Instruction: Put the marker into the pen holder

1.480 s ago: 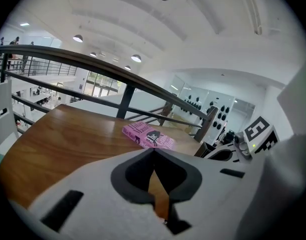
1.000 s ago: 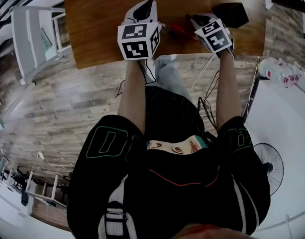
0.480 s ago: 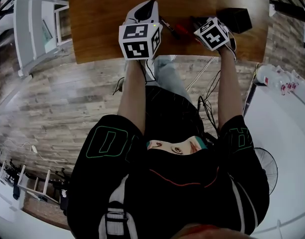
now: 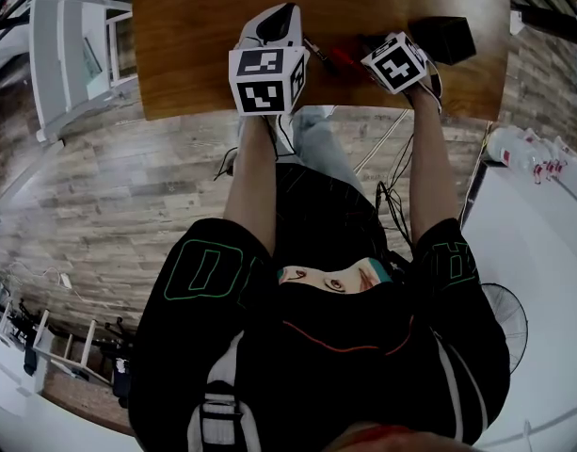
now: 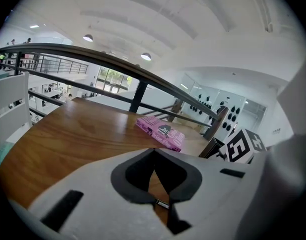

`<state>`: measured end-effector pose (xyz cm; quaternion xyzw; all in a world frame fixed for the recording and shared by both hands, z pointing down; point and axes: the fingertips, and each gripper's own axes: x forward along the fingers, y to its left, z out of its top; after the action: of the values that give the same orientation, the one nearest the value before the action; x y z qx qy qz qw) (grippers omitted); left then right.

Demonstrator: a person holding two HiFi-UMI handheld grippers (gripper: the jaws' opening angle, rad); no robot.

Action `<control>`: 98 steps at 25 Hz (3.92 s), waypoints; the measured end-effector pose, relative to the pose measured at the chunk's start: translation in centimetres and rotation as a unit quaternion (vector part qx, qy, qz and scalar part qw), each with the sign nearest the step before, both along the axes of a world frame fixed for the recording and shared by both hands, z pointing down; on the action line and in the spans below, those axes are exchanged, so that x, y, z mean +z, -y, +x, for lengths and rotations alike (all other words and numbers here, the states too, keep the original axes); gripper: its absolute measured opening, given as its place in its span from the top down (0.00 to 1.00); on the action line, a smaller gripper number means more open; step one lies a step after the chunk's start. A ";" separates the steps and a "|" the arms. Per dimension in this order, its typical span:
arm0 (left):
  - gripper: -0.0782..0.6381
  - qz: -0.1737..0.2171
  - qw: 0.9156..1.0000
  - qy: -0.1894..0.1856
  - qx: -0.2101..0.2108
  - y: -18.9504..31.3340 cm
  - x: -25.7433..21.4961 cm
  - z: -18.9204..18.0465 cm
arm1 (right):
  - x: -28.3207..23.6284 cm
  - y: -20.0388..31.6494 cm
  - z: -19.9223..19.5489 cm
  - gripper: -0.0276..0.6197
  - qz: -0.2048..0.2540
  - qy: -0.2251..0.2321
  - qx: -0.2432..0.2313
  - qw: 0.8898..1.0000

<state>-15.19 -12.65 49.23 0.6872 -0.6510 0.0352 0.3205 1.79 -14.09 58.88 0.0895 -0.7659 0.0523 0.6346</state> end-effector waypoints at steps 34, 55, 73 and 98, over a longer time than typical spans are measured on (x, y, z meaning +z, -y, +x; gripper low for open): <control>0.88 0.044 0.992 0.030 0.115 6.0 -5.2 10.8 | -13.6 7.8 3.9 0.89 0.099 0.329 0.324 0.881; 0.88 0.083 0.984 0.038 0.153 10.9 -9.3 16.5 | -21.5 12.4 10.4 0.89 0.182 0.422 0.359 0.812; 0.88 0.067 0.982 0.043 0.168 12.6 -8.0 19.1 | -19.0 14.1 13.8 0.89 0.179 0.415 0.383 0.806; 0.88 0.032 0.969 0.071 0.235 9.7 -5.9 21.7 | -13.7 10.2 16.3 0.88 0.137 0.397 0.446 0.790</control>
<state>6.47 -22.32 43.35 0.8262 -0.4937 0.1376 0.2341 18.08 -24.24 45.20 0.4785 -0.8247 0.2546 0.1616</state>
